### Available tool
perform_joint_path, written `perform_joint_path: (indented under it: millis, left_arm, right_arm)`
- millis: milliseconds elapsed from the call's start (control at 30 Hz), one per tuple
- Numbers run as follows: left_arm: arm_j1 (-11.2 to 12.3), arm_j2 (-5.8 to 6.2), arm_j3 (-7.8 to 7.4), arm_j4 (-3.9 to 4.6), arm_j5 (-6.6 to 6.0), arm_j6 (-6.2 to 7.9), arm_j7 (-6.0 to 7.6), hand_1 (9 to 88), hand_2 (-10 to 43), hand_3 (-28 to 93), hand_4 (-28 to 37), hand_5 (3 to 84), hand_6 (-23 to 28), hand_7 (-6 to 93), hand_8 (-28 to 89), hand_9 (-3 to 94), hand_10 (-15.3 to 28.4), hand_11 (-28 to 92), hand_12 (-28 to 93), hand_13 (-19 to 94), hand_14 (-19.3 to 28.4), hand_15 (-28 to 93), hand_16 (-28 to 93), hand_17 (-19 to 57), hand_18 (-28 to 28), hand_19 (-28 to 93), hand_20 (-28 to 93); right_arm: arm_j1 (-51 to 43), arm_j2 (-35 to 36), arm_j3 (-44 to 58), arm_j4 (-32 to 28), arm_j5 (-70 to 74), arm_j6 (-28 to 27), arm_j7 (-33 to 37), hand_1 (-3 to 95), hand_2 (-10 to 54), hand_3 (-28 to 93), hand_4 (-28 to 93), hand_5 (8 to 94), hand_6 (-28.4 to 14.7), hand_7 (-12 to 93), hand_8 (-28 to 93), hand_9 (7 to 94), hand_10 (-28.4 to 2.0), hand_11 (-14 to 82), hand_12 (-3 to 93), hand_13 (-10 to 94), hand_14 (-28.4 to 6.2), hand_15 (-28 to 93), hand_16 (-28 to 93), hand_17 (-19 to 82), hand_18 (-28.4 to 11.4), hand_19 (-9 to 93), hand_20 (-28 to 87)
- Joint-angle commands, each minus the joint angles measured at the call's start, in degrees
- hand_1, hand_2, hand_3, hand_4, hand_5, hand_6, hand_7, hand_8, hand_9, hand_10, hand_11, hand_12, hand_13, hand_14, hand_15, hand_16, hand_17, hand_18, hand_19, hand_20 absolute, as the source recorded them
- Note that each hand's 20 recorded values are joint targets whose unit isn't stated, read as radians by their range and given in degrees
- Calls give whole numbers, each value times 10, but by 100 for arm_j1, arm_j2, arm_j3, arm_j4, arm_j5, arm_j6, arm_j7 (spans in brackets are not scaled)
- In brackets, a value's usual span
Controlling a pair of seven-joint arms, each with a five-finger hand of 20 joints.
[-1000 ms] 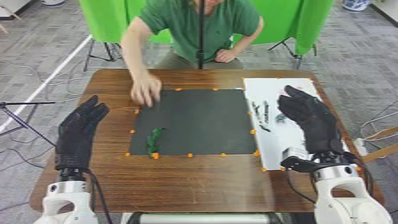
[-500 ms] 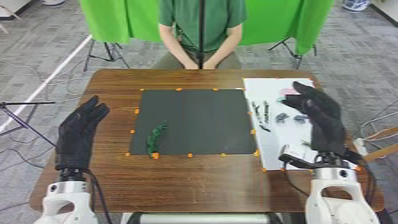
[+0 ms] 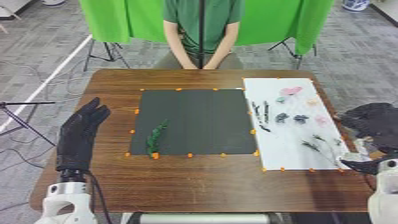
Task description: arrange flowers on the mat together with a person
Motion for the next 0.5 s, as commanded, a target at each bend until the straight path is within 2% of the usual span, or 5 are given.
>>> perform_joint_path:
  millis: [33,200,300,500]
  left_arm:
    - [79,-10,5,-4,39,-36,-97,278,-90,629,-217,436,40,133,-62,433,128,157,140,336,158,119,23,63,80,16,165]
    - [75,-4,12,-5,37,-37,-114,279,-89,628,-216,435,40,132,-62,431,127,156,140,336,158,119,23,62,81,16,164]
    - [72,-26,12,-3,47,-95,-142,278,-89,629,-215,435,40,132,-61,432,127,157,140,336,158,118,23,62,81,16,164]
    - [66,-24,30,1,52,-87,-145,278,-89,629,-215,435,41,131,-61,431,127,157,140,335,158,118,23,60,81,15,163]
  right_arm:
    - [-97,173,-90,239,-1644,-765,407,462,-95,406,-283,706,4,205,-110,793,-108,241,210,730,-89,569,240,303,-198,676,468]
    - [152,324,-467,541,-1737,-902,707,462,-95,418,-283,729,5,209,-103,823,-102,252,218,752,-80,608,258,322,-203,714,485]
    - [142,338,-500,618,-1615,-1002,686,470,-95,404,-283,743,7,211,-101,837,-100,254,221,760,-77,612,260,329,-206,721,488]
    - [171,319,-527,695,-1443,-1284,654,470,-95,408,-283,758,11,211,-101,854,-100,246,220,773,-78,610,263,336,-208,726,488]
